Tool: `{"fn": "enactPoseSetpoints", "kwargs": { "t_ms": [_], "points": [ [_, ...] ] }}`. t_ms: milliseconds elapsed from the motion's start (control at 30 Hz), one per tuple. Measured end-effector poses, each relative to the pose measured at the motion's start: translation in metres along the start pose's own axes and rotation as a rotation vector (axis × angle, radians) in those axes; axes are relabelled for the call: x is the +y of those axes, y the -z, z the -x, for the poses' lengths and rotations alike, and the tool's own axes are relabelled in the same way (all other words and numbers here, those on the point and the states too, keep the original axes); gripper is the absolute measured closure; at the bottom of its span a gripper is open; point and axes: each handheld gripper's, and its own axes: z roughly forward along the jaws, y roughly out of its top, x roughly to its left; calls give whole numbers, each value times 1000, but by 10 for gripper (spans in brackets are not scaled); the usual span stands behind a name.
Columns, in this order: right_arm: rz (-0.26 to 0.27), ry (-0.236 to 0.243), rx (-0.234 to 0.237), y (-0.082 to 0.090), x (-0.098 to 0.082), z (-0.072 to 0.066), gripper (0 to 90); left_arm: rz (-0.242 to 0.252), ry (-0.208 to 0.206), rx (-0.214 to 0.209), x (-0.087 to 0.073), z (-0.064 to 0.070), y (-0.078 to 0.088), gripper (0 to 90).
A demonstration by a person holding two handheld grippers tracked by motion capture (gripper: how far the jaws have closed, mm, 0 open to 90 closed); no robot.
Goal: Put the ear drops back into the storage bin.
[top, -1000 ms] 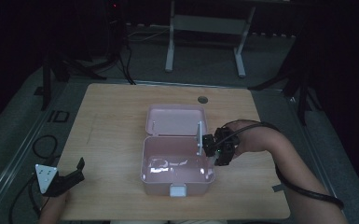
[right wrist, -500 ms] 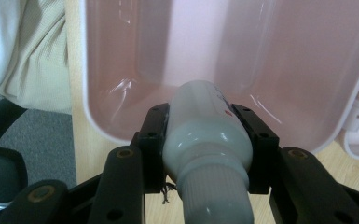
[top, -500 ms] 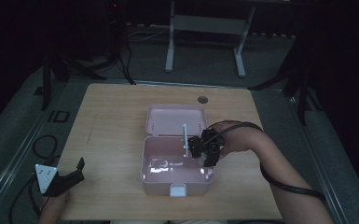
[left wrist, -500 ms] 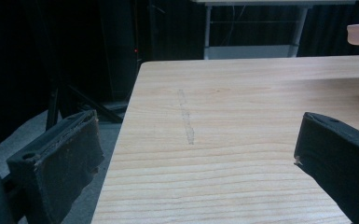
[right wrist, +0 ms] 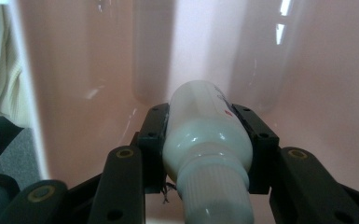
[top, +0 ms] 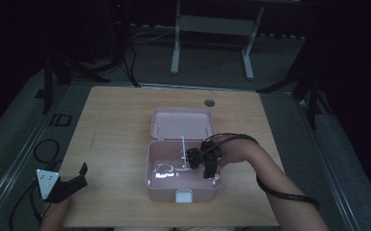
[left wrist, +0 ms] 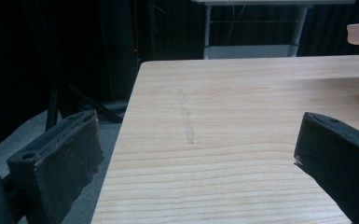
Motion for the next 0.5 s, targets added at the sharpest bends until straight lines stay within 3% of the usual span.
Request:
{"fn": "enactPoseSetpoints", "kwargs": {
  "t_ms": [500],
  "points": [
    [-53,-23,48,-47,14,5,595,-1,-2,-2,0,0,0,10]
  ]
}}
